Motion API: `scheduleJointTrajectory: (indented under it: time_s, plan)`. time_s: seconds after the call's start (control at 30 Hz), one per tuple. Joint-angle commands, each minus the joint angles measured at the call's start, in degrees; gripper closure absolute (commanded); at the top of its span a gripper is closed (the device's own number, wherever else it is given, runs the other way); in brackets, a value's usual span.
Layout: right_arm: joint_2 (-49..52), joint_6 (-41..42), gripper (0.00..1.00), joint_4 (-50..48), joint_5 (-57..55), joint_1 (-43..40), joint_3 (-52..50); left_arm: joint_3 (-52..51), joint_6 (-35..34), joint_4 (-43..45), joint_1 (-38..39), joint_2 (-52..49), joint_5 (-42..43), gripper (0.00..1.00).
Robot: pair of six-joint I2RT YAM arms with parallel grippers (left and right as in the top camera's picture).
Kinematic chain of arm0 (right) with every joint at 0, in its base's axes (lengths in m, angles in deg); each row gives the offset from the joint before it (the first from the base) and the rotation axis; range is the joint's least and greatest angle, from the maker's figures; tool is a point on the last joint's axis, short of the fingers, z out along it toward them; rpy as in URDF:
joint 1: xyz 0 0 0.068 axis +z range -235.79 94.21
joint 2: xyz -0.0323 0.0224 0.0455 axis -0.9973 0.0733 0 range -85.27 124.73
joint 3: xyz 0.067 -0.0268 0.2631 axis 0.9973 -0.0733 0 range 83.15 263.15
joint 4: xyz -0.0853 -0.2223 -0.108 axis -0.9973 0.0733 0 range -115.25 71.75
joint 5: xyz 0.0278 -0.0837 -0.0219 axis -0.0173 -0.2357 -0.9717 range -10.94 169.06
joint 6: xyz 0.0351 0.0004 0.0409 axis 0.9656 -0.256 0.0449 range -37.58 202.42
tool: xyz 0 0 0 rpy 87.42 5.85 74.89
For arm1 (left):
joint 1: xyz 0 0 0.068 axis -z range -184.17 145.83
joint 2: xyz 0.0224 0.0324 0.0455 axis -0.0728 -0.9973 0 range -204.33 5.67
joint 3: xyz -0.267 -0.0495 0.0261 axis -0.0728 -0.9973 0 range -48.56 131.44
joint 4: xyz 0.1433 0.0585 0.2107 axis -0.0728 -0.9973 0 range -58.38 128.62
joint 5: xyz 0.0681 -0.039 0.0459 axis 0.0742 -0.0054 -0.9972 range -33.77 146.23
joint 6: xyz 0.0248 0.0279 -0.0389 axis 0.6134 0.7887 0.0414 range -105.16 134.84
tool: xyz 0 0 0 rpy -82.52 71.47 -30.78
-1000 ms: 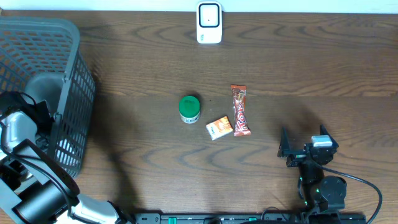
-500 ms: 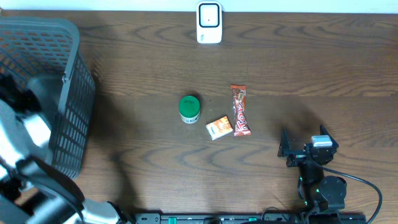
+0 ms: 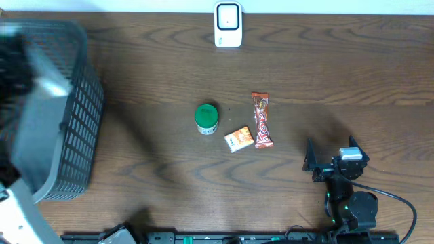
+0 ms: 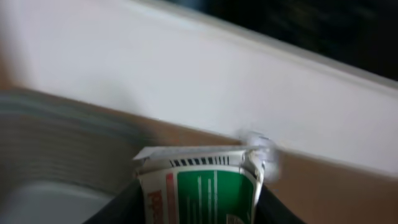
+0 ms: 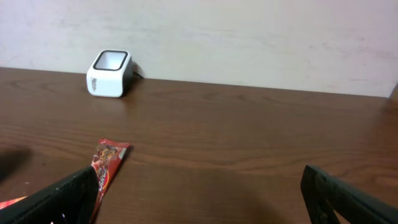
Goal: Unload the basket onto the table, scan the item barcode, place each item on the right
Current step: 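Carry the Panadol box with the left gripper and set it below the snacks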
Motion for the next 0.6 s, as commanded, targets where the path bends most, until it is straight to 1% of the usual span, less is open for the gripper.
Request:
scheduleJointTrajectory:
  time_s: [0.0,0.1,0.2,0.33,0.43,0.5,0.57]
  plan:
    - [-0.31,0.96,0.01,0.17,-0.31,-0.5,-0.07,-2.23,-0.76,-5.18,11.63,-3.17,10.56,0.62]
    - [-0.31,0.96,0.01,0.15,-0.31,-0.5,-0.07,-4.74,2.69,-8.15,22.43,-5.42,10.54,0.62]
    - [-0.31,0.96,0.01,0.15,-0.31,-0.5,-0.07,-6.99,5.66,-8.55,32.24,-8.85,10.49,0.61]
    - [-0.31,0.96,0.01,0.15,-0.31,-0.5,-0.07,-8.26,14.78,-9.99,43.36,-15.56,9.07,0.61]
    - [-0.31,0.96,0.01,0.15,-0.31,-0.5,-0.07,-8.26,19.5,-11.52,49.53,-20.98,1.14,0.61]
    - [-0.31,0.96,0.01,0.15,-0.31,-0.5,-0.07,-8.26,21.14,-12.02,52.96,-24.46,-4.52,0.61]
    - [-0.31,0.96,0.01,0.17,-0.31,-0.5,-0.07,-8.26,24.26,-12.46,56.33,-28.17,-8.11,0.6]
